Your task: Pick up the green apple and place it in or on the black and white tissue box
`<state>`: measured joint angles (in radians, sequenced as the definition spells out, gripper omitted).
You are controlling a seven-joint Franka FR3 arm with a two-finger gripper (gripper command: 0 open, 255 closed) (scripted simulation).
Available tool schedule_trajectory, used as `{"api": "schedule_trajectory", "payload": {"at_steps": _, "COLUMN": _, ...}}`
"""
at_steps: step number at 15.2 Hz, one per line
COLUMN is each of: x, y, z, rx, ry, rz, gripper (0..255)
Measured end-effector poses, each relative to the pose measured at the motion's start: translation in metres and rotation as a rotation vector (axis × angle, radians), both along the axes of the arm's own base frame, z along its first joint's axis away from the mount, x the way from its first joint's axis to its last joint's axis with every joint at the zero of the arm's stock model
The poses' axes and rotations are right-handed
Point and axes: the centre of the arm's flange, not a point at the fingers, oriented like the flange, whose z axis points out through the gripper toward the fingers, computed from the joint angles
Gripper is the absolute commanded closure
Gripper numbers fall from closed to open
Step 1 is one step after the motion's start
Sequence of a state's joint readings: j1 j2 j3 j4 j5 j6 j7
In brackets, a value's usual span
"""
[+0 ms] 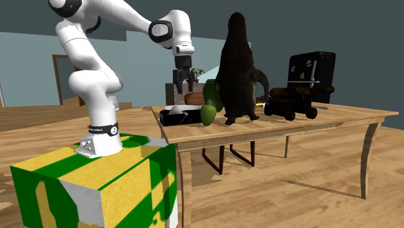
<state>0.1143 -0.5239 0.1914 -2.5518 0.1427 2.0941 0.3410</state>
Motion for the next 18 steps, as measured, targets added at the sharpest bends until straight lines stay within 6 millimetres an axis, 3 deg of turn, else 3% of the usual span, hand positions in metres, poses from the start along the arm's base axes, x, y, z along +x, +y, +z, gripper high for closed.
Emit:
{"api": "schedule_trajectory", "payload": {"at_steps": 8, "x": 0.037, "y": 0.074, "z": -0.048, "rx": 0.042, "ry": -0.061, "rz": -0.013, "gripper": 0}}
{"api": "schedule_trajectory", "payload": {"at_steps": 18, "x": 0.044, "y": 0.085, "z": -0.089, "rx": 0.047, "ry": -0.068, "rz": -0.015, "gripper": 0}}
